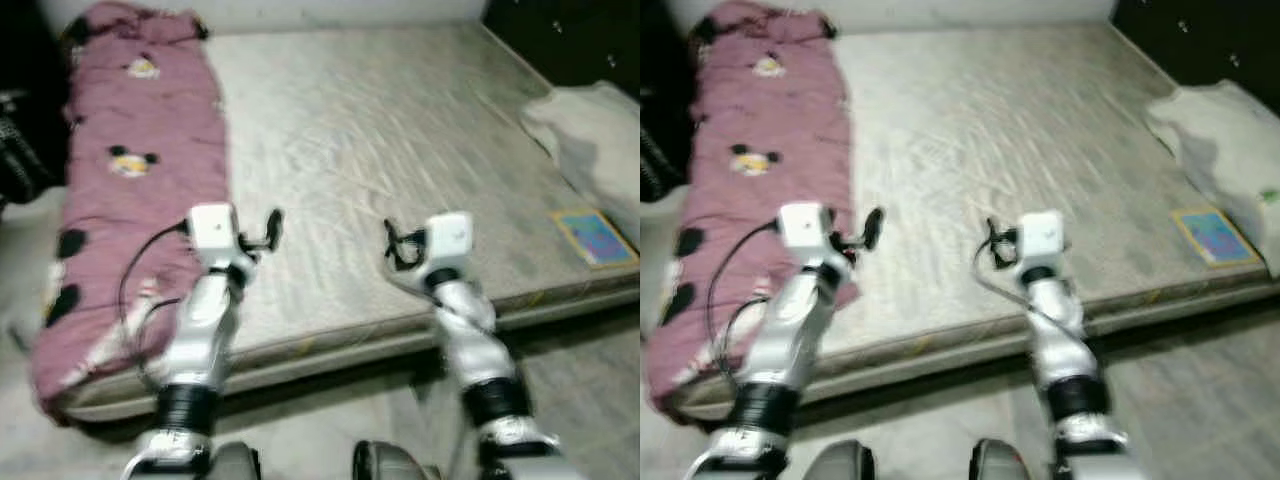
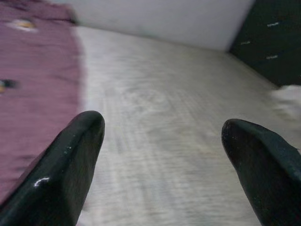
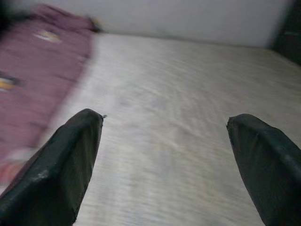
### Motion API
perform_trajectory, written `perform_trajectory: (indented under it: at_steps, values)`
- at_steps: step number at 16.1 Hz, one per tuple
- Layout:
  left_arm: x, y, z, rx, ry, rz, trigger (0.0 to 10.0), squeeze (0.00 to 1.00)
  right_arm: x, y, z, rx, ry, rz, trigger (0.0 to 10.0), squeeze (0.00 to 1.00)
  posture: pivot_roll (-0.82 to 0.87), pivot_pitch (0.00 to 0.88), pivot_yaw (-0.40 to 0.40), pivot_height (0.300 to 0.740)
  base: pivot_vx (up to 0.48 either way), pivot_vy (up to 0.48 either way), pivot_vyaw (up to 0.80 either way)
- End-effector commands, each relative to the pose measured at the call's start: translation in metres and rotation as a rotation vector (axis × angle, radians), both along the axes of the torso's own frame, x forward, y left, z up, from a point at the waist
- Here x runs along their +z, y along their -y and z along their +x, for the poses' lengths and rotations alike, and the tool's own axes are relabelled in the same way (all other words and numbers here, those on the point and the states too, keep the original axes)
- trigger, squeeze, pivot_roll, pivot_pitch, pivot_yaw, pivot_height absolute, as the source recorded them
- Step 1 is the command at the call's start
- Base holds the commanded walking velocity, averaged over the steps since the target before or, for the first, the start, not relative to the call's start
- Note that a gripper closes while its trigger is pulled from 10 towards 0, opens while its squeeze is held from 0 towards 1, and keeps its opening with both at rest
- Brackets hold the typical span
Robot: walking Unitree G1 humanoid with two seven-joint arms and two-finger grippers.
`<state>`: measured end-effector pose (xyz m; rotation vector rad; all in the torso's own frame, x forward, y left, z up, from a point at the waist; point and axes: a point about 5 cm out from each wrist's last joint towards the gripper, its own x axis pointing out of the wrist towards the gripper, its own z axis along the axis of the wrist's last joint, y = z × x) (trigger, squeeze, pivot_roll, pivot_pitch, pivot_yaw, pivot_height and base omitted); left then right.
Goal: Clean up the room
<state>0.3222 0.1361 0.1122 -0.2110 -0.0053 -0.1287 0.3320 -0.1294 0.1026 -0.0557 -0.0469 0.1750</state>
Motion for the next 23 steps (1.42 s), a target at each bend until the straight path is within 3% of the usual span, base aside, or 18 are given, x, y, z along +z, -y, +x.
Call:
perform_trajectory:
  at_steps: [1,14,17,23]
  values:
    - [0.0016,0.0055,0.0006,-0.014,0.004,-0.007,10.0,0.00,0.0001,0.0086,0.0002,-0.019,0.000,-0.016,10.0,0.00,-0.03,0.119,-0.018,0.740,0.000,0.480,0.00]
    - [0.0014,0.0052,0.0004,-0.011,0.010,0.002,10.0,0.00,-0.0011,0.0052,-0.0010,0.007,0.002,-0.032,10.0,0.00,-0.03,0.121,-0.017,0.740,0.000,0.478,0.00]
    - [0.0032,0.0070,-0.0003,-0.017,0.025,0.003,10.0,0.00,-0.0005,0.0042,-0.0013,0.014,0.008,-0.039,10.0,0.00,-0.03,0.123,-0.017,0.740,0.000,0.000,0.66]
    - [0.0023,0.0066,0.0003,-0.019,0.021,0.016,10.0,0.00,-0.0020,0.0053,-0.0010,0.008,-0.003,-0.035,10.0,0.00,-0.03,0.114,-0.015,0.740,0.000,0.000,0.00]
